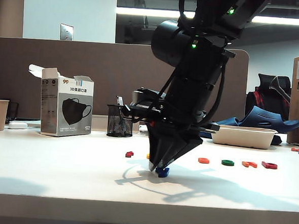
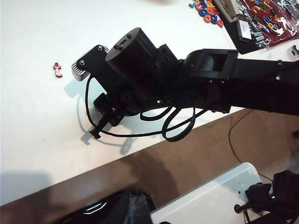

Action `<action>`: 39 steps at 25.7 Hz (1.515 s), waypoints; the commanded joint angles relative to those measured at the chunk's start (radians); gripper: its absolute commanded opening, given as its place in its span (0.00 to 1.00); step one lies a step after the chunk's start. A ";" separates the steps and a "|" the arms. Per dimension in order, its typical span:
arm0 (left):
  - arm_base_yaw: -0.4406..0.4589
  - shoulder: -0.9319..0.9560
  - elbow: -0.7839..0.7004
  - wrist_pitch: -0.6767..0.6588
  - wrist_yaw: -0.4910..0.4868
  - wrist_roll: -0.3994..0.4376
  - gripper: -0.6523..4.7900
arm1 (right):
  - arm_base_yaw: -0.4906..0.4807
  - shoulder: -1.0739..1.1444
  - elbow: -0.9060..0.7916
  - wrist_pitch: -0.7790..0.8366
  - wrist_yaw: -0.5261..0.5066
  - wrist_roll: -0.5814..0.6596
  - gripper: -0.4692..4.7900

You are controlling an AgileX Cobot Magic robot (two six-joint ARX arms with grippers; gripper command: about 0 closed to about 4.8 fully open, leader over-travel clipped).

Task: Select the appropriate letters from the row of letter magnets placed on the table to arrange into the word "yes".

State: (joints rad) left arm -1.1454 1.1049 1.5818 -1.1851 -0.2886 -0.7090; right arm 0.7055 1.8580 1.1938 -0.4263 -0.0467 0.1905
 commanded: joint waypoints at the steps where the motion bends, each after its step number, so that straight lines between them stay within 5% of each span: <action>1: 0.000 -0.002 0.005 0.012 0.002 -0.002 0.11 | 0.002 0.002 0.000 0.005 0.002 0.001 0.22; 25: 0.000 -0.002 0.005 0.012 0.002 -0.002 0.11 | -0.016 -0.076 0.068 -0.027 0.044 -0.008 0.26; 31: 0.000 -0.002 0.005 0.012 0.002 -0.002 0.11 | -0.084 -0.144 0.129 -0.203 0.126 -0.008 0.27; 39: 0.000 -0.002 0.005 0.012 0.006 -0.002 0.11 | -0.159 -0.143 0.193 -0.335 0.205 -0.007 0.40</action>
State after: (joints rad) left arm -1.1454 1.1042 1.5818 -1.1847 -0.2874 -0.7090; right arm 0.5556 1.7187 1.3830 -0.7391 0.1547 0.1837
